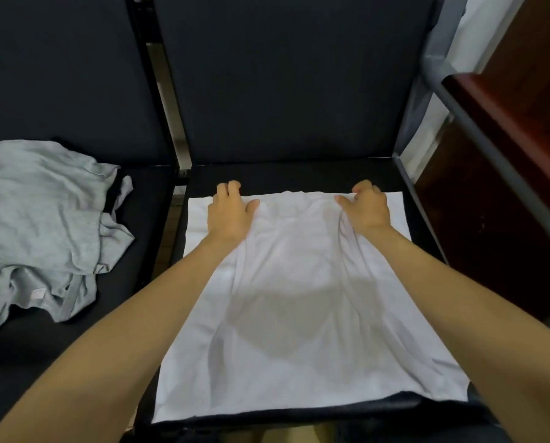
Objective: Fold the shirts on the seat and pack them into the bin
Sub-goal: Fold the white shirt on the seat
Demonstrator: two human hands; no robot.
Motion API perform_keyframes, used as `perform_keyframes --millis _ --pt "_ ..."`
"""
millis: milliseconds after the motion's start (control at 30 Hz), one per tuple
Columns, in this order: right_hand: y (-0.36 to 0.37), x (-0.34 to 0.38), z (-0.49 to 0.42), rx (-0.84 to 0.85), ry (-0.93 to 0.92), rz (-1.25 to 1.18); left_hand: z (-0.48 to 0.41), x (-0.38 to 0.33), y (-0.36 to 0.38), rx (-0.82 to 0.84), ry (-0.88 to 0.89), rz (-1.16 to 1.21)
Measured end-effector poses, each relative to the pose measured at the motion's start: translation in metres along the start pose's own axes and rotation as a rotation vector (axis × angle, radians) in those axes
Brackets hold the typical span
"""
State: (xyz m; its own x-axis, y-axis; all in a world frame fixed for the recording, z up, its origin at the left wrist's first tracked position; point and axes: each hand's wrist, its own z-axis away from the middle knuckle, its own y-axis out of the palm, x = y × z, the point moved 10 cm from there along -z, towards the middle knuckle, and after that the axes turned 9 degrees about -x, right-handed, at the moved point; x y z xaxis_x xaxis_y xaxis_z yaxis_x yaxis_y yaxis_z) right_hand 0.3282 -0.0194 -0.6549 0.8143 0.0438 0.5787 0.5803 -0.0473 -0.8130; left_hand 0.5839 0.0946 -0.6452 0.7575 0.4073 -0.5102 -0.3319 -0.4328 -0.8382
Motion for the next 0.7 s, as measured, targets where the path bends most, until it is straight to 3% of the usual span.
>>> perform_keyframes --millis 133,367,500,600,700 --pt "-0.036 -0.011 0.048 0.089 -0.045 -0.008 0.071 -0.024 -0.034 0.055 0.247 -0.036" --pt "-0.092 -0.067 0.18 0.345 -0.12 0.005 0.206 0.066 -0.072 0.337 -0.027 -0.009" --pt "-0.094 -0.1 0.227 0.438 -0.12 0.262 0.243 0.087 -0.081 0.425 -0.038 -0.007" --pt "-0.106 -0.113 0.234 0.311 -0.083 0.361 0.252 0.088 -0.089 0.388 -0.004 0.002" --pt "-0.119 -0.105 0.23 0.172 -0.118 0.143 0.254 0.084 -0.098 0.3 0.021 0.067"
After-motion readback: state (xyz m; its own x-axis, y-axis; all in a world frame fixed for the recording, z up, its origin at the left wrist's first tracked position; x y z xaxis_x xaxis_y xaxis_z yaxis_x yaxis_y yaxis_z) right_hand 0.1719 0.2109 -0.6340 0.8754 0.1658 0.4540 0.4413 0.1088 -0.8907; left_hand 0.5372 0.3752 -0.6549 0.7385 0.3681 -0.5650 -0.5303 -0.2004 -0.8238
